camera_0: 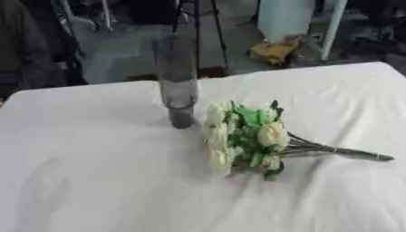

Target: Arrange flowers into the vase.

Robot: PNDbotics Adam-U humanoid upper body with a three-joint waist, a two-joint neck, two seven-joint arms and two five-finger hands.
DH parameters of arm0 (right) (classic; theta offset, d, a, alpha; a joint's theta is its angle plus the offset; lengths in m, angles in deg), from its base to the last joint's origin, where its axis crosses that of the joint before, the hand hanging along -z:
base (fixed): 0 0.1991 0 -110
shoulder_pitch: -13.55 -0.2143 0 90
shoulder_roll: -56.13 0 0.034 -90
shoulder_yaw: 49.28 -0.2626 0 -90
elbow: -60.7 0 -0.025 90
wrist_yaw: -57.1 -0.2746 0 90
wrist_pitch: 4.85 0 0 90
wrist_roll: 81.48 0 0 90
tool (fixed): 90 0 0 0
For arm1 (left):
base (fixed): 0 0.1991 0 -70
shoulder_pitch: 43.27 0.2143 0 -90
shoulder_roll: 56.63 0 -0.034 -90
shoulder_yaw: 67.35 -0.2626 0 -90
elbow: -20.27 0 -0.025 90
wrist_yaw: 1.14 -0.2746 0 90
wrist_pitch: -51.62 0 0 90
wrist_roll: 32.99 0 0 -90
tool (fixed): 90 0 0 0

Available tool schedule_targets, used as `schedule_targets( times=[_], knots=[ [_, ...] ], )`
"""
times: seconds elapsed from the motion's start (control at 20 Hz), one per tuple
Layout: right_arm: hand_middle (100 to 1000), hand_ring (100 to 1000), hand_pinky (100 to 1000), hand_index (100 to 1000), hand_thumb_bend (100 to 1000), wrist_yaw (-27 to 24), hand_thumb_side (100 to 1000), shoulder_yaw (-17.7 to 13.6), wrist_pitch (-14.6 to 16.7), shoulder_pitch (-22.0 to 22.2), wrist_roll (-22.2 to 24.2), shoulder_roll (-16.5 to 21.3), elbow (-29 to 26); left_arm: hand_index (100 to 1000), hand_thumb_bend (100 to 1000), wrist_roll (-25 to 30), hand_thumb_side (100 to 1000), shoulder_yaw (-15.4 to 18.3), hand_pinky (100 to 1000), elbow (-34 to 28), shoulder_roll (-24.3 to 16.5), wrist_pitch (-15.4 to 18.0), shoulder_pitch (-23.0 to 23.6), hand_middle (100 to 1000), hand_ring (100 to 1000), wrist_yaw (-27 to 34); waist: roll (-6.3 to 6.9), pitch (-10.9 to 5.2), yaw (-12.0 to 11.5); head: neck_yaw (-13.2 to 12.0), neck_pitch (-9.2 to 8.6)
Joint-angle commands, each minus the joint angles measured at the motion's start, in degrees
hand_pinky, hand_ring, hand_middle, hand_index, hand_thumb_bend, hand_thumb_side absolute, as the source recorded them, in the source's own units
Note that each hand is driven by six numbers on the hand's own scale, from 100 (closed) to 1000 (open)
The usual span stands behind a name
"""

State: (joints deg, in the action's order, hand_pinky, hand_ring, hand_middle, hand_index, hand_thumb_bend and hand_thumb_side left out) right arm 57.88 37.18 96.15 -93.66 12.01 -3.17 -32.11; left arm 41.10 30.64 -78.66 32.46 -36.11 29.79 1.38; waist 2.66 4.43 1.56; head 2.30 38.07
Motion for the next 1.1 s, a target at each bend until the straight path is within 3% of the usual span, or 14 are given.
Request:
schedule_targets(
  times=[0.05,0.6,1.1],
  knots=[
    [728,680,541,791,210,3.51,526,1.69,1.01,-1.88,3.29,2.39,1.91,726,527,1.06,895,-0.62,645,-0.56,-1.21,-0.03,-0.98,611,610,-0.43,-0.71,0.24,0.0,0.29,0.35],
    [729,693,555,789,259,11.12,462,5.1,3.68,-5.73,13.74,0.44,7.09,726,510,3.93,911,-3.28,642,0.33,-1.3,-0.2,-1.89,612,609,-0.09,-0.61,0.42,-0.04,0.76,0.46],
    [739,711,571,796,356,16.21,422,8.49,5.88,-9.02,17.47,-1.28,11.27,726,503,5.23,918,-4.72,640,0.74,-0.92,-0.35,-2.39,611,608,0.52,-0.43,0.54,-0.27,0.99,0.44]
  ],
)
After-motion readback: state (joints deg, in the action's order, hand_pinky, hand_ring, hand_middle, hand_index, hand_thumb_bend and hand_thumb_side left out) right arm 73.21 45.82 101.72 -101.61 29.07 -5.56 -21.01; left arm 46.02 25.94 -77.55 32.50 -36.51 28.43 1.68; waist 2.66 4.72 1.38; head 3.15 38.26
